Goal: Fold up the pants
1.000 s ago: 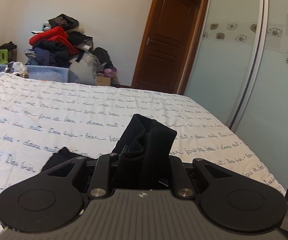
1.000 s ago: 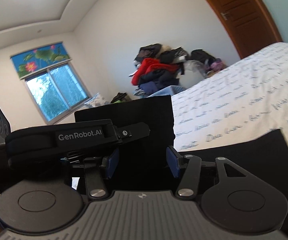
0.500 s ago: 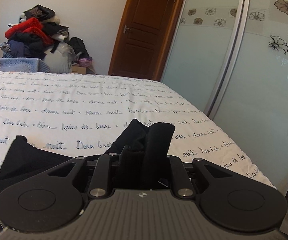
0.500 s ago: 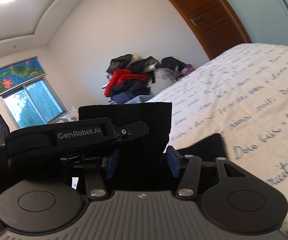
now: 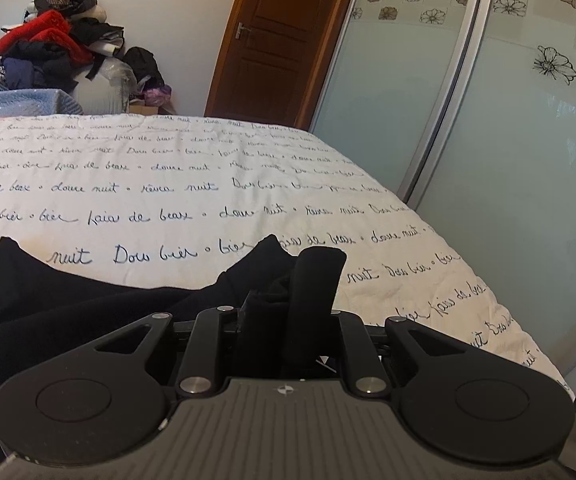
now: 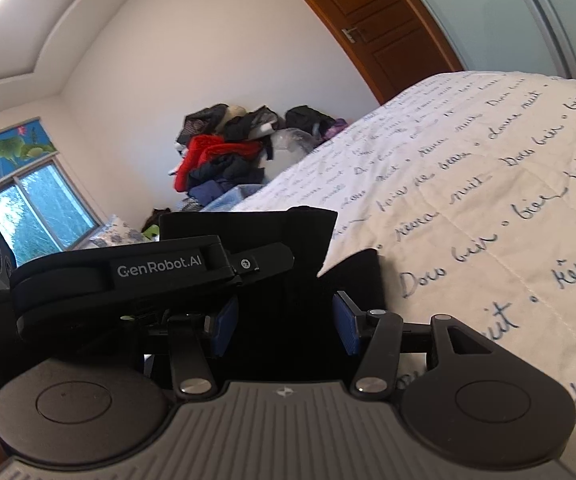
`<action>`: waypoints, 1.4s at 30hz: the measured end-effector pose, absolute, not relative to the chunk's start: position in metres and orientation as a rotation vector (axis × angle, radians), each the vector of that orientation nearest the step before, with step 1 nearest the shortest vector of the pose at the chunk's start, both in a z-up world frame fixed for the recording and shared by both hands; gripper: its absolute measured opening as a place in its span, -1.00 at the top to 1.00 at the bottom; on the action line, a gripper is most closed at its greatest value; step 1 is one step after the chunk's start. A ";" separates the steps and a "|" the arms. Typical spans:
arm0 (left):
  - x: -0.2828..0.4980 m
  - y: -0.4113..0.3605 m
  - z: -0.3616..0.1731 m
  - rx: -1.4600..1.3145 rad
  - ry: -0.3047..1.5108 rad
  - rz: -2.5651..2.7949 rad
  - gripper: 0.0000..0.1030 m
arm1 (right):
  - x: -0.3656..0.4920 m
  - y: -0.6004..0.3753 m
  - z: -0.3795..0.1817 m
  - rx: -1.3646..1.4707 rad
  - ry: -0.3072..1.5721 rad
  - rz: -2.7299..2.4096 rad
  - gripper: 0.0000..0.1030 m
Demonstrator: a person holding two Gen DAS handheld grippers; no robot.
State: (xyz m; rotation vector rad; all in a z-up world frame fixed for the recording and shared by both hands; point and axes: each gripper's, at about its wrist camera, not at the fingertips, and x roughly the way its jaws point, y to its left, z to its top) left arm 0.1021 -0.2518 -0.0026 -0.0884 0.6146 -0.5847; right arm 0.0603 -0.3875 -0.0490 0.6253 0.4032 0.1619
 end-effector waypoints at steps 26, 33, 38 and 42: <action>0.097 -0.275 -0.017 -0.005 0.682 -0.600 0.32 | 0.052 -0.403 -0.056 0.573 0.492 0.063 -0.04; 0.093 -0.277 -0.016 0.005 0.679 -0.610 -0.03 | 0.046 -0.406 -0.054 0.546 0.493 0.032 -0.13; 0.088 -0.277 -0.012 0.019 0.656 -0.617 -0.20 | 0.041 -0.409 -0.051 0.531 0.490 0.006 -0.14; 0.087 -0.275 -0.009 0.021 0.649 -0.616 -0.29 | 0.036 -0.413 -0.049 0.524 0.490 -0.020 -0.15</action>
